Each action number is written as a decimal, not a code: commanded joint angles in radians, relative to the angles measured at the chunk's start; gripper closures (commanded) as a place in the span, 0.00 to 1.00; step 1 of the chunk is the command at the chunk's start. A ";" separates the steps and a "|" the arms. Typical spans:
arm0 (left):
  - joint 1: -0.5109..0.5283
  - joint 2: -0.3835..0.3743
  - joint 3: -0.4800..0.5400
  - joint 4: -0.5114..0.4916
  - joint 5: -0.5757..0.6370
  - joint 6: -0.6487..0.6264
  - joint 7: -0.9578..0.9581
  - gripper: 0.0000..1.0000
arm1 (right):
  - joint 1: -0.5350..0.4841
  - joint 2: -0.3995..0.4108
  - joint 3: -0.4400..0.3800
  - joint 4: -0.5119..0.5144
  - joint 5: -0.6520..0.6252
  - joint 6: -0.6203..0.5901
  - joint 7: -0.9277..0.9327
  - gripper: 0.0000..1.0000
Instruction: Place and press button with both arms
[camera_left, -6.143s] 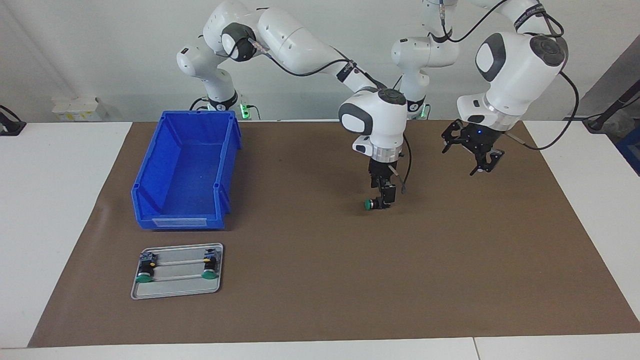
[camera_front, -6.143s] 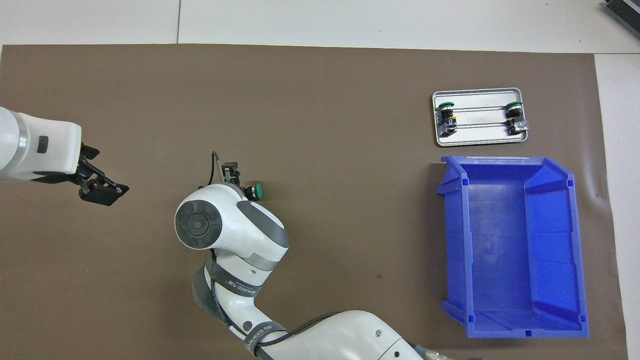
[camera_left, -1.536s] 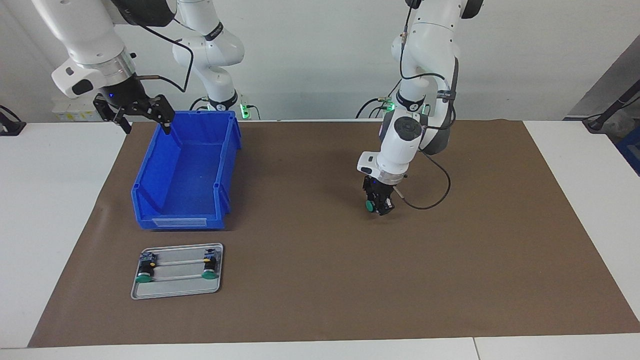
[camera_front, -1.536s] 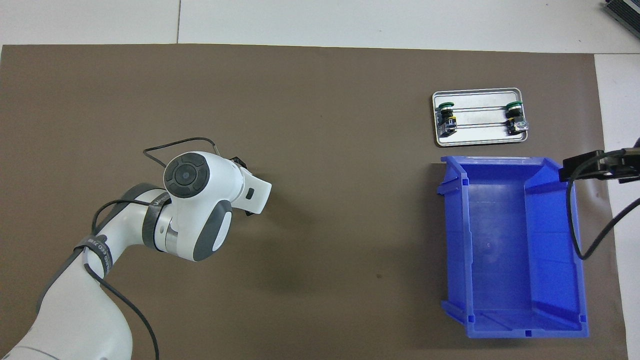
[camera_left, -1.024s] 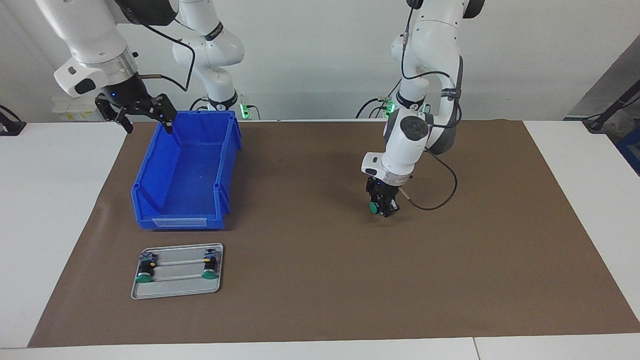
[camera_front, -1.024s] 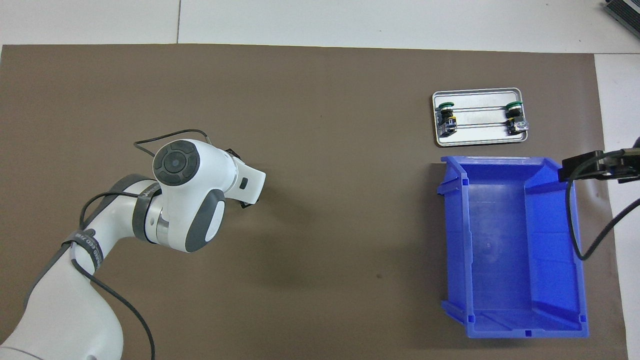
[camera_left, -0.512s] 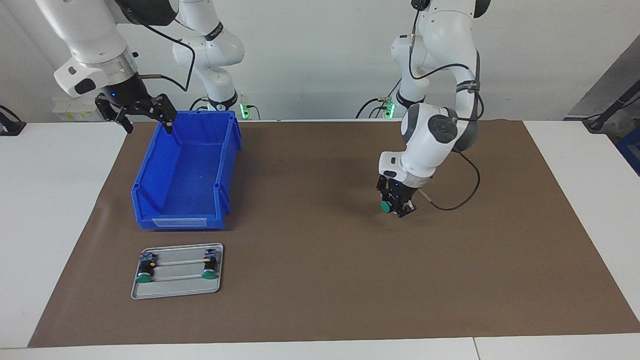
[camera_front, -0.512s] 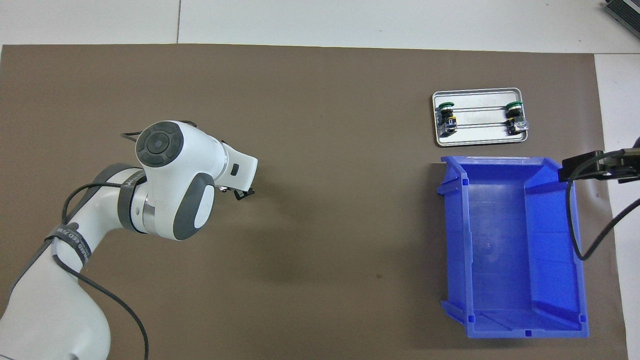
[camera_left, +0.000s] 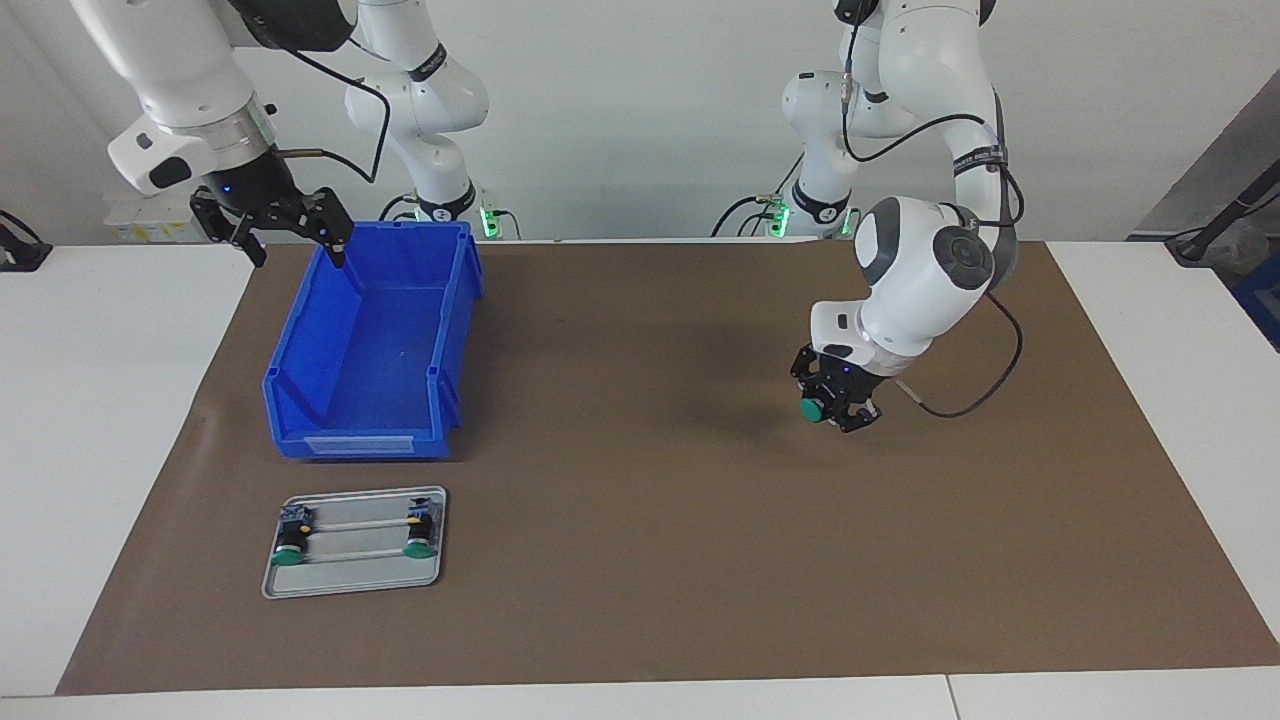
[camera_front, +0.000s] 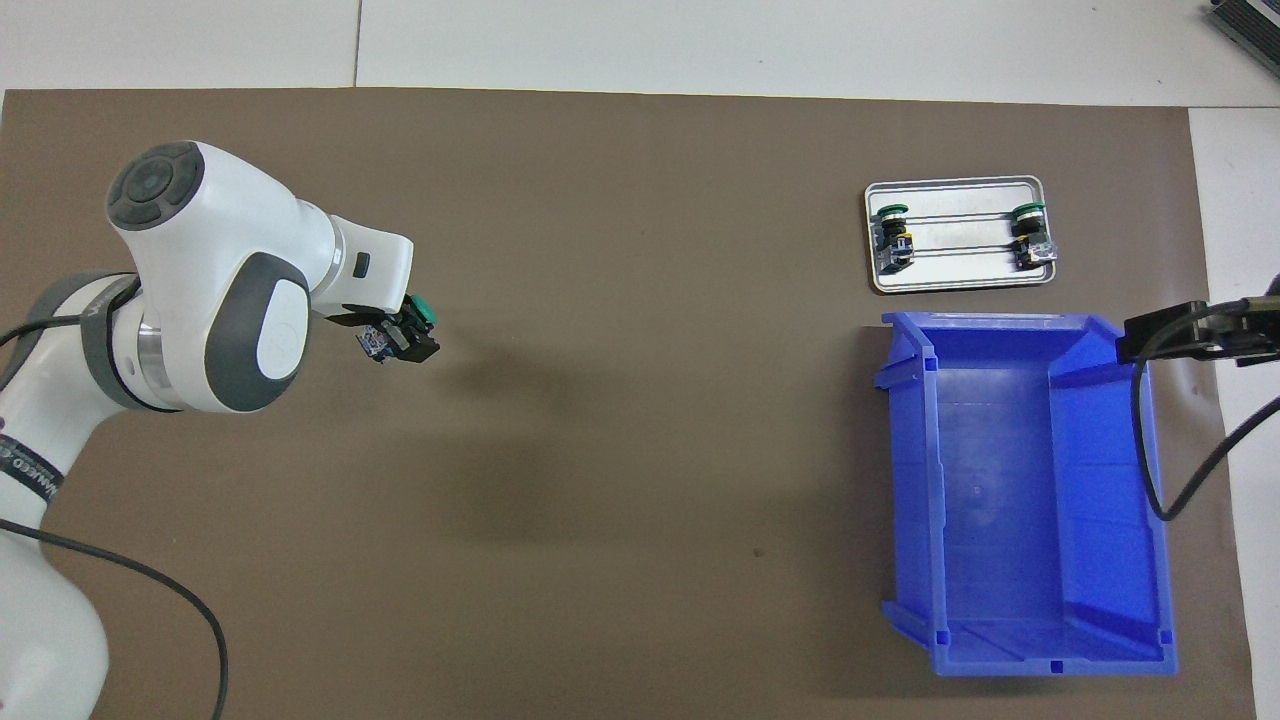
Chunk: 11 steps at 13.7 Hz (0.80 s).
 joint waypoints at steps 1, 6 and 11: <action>0.018 -0.021 0.000 0.015 -0.019 -0.031 0.003 0.93 | -0.006 -0.024 0.004 -0.024 0.012 0.006 -0.004 0.00; 0.122 -0.023 0.000 0.107 -0.117 -0.155 0.003 0.98 | -0.007 -0.024 0.004 -0.024 0.012 0.006 -0.004 0.00; 0.228 -0.035 -0.001 0.107 -0.286 -0.172 0.060 1.00 | -0.006 -0.024 0.004 -0.024 0.012 0.006 -0.006 0.00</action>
